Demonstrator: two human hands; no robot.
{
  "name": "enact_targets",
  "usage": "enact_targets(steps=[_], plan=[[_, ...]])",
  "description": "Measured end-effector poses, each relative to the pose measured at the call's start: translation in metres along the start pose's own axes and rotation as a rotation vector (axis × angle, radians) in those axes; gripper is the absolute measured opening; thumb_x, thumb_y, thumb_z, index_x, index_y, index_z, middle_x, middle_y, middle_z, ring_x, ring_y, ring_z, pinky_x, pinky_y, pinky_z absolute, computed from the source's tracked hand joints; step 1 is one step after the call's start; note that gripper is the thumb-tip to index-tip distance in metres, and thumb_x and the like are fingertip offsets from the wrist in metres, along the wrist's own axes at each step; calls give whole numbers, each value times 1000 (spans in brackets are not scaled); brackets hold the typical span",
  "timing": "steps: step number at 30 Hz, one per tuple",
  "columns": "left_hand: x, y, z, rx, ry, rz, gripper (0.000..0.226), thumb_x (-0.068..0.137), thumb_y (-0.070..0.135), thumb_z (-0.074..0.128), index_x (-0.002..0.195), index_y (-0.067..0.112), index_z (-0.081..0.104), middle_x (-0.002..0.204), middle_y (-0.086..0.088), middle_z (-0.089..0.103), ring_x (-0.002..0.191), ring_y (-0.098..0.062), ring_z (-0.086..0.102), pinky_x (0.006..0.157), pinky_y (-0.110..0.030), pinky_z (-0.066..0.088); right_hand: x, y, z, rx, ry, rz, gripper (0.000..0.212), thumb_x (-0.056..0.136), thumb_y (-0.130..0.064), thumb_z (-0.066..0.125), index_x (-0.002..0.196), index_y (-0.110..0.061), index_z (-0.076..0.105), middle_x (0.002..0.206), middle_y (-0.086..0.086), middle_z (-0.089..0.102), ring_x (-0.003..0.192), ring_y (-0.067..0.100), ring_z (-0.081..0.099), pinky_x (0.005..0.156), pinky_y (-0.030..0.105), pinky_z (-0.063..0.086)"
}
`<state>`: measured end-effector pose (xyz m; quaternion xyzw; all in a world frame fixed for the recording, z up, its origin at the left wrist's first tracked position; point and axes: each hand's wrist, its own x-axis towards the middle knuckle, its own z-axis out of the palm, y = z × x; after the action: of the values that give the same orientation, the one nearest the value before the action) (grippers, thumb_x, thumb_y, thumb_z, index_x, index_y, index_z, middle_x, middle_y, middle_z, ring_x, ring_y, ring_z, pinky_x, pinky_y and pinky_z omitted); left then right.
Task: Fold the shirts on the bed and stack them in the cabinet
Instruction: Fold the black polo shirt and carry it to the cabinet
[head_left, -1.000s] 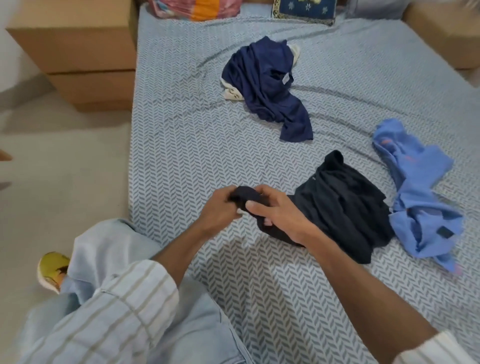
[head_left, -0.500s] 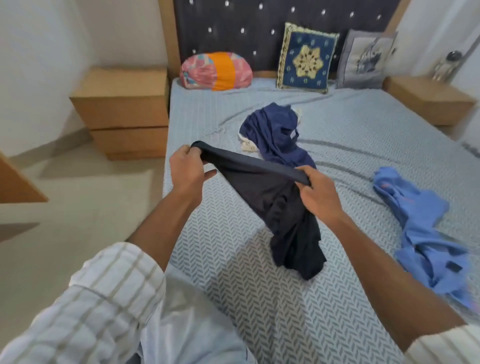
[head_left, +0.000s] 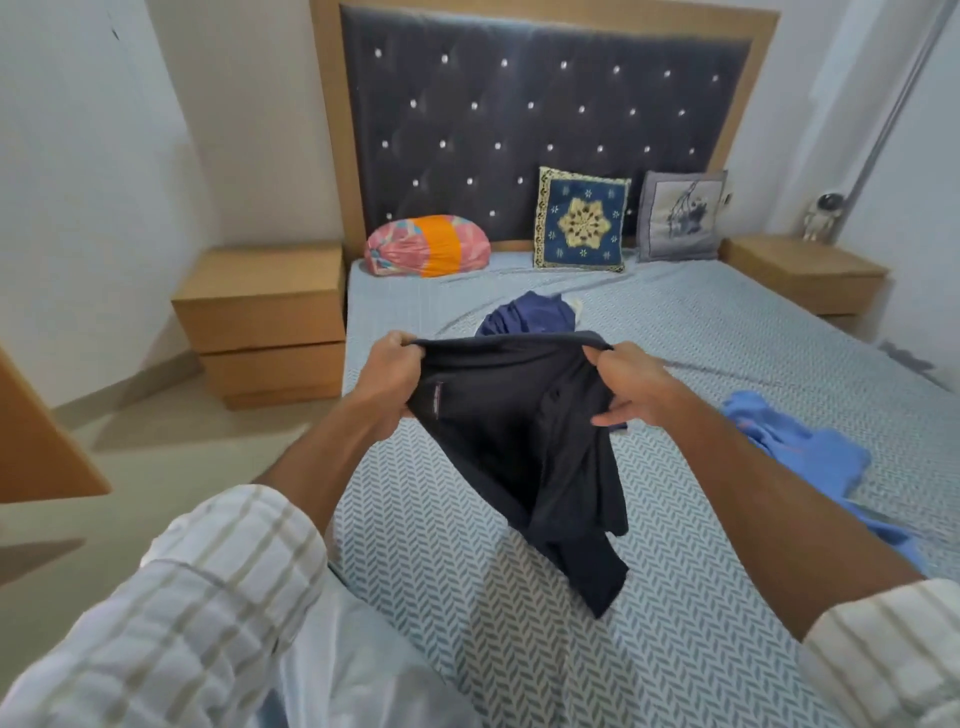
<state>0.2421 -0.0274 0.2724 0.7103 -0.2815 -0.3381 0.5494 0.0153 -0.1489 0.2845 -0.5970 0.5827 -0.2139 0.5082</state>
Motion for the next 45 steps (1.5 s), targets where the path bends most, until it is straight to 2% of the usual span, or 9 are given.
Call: enact_targets(steps=[3,6,11,18,21,28,34,41,45], plan=[[-10,23,-1,119,-73,176,15,93,35,65,101,22,63,102,-8,71,83,-20,66,71,-35,53,-16,-35,-7,290,-53,-59,19,107,-21,41,120,-13,53,128,15,58,104,35,63,57,43,62],[-21,45,2,419,-155,448,30,78,37,79,104,33,63,75,4,64,68,-13,59,61,-29,44,-29,-78,-20,457,42,-292,30,102,-4,34,110,-15,61,115,13,65,100,32,66,54,41,61],[-8,56,-3,640,24,549,24,92,31,58,111,30,73,108,1,73,100,-21,66,85,-30,50,-26,-93,-41,-315,487,-709,34,81,-6,47,97,-25,71,98,3,70,94,28,64,74,37,56],[8,98,-54,477,426,502,34,89,2,41,111,7,67,99,-16,68,89,-36,64,78,-43,55,0,-31,-75,-865,590,-352,17,88,-30,62,102,-23,68,98,8,65,91,33,61,74,35,49],[13,109,-57,164,388,346,37,93,0,32,114,6,62,94,-16,67,56,-29,67,44,-32,50,10,-20,-80,-581,456,-136,24,92,-27,52,101,-7,63,93,13,66,81,33,65,72,38,58],[19,81,-43,-162,168,98,44,102,10,20,139,13,43,119,-19,58,70,-40,74,65,-49,62,10,-35,-68,436,172,-151,31,105,-10,30,116,-10,59,105,12,66,86,33,70,63,45,61],[46,48,-50,-183,300,82,36,100,9,31,126,12,56,120,-13,62,70,-26,67,68,-38,62,28,-23,-73,354,327,-88,25,100,-10,38,115,-10,59,111,13,63,93,30,64,57,40,54],[63,24,-33,-151,203,73,20,102,13,40,109,18,59,122,-10,59,111,-25,57,88,-38,57,39,10,-55,407,-3,97,35,102,-29,34,120,-14,60,114,13,66,99,38,68,83,58,58],[75,6,-17,-299,100,62,26,104,5,34,99,18,57,104,-4,59,104,-20,58,89,-32,52,69,26,-41,633,-25,65,37,103,-22,35,127,-14,61,126,11,66,110,32,66,84,49,58]])
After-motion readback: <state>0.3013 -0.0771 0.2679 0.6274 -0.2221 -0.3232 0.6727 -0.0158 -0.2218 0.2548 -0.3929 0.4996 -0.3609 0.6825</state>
